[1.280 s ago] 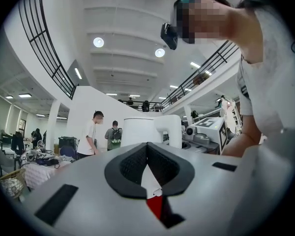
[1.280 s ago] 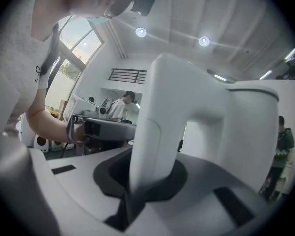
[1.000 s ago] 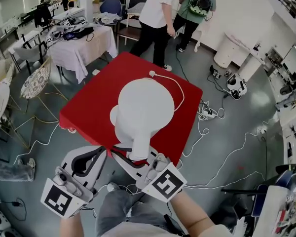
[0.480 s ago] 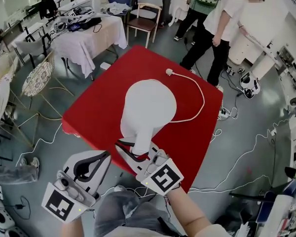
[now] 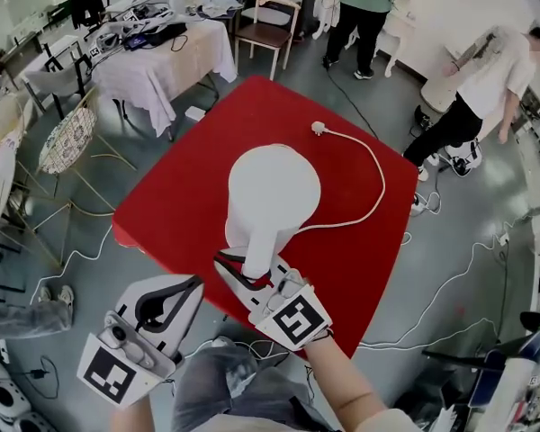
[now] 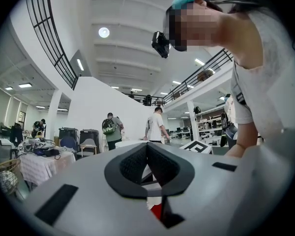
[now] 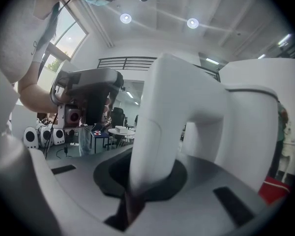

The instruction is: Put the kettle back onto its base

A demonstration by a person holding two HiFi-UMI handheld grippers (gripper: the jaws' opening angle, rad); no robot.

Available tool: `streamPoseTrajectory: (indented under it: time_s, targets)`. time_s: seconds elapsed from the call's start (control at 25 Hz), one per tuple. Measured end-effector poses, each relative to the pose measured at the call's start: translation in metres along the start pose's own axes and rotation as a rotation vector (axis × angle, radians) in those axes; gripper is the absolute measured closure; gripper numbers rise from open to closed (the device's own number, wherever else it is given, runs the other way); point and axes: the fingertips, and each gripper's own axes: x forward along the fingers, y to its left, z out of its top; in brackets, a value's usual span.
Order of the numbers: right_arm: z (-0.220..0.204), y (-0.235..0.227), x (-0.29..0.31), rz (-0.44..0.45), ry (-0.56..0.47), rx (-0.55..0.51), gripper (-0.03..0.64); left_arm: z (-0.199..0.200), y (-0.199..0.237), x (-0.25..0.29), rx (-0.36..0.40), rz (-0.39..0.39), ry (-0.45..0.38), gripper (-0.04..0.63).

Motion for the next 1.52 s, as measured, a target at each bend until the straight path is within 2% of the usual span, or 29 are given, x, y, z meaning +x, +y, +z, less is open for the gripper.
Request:
streamPoseTrajectory:
  time_s: [0.48,0.64,0.72,0.8,0.88,1.04,1.28,1.36,1.52]
  targets:
    - [-0.013,-0.001,0.008,0.007,0.006,0.025,0.588,0.0,0.004,0.003,-0.033,0.011,0.019,0.586]
    - [-0.021,0.001,0.004,0.04,0.009,0.063,0.588,0.002,-0.003,0.003,-0.037,0.002,0.023,0.586]
    - [-0.03,0.004,-0.001,0.071,0.034,0.082,0.56,0.003,-0.006,0.001,-0.038,-0.002,0.024,0.586]
    - [-0.031,0.003,-0.011,0.077,0.025,0.053,0.524,0.005,-0.008,-0.001,-0.038,-0.005,0.026,0.586]
    - [-0.028,0.0,-0.021,0.059,0.018,0.031,0.48,0.006,-0.009,-0.002,-0.038,-0.006,0.03,0.586]
    - [-0.022,-0.004,-0.04,0.029,0.02,0.014,0.474,0.009,-0.015,-0.002,-0.038,-0.014,0.031,0.586]
    - [0.01,-0.017,-0.084,-0.086,-0.048,0.059,0.47,0.025,-0.033,-0.002,-0.028,-0.026,0.027,0.586]
    - [0.027,-0.014,-0.099,-0.102,-0.064,0.075,0.496,0.034,-0.042,-0.002,-0.031,-0.029,0.015,0.586]
    - [0.064,-0.001,-0.125,-0.119,-0.112,0.084,0.597,0.053,-0.068,-0.003,-0.02,-0.041,-0.023,0.586]
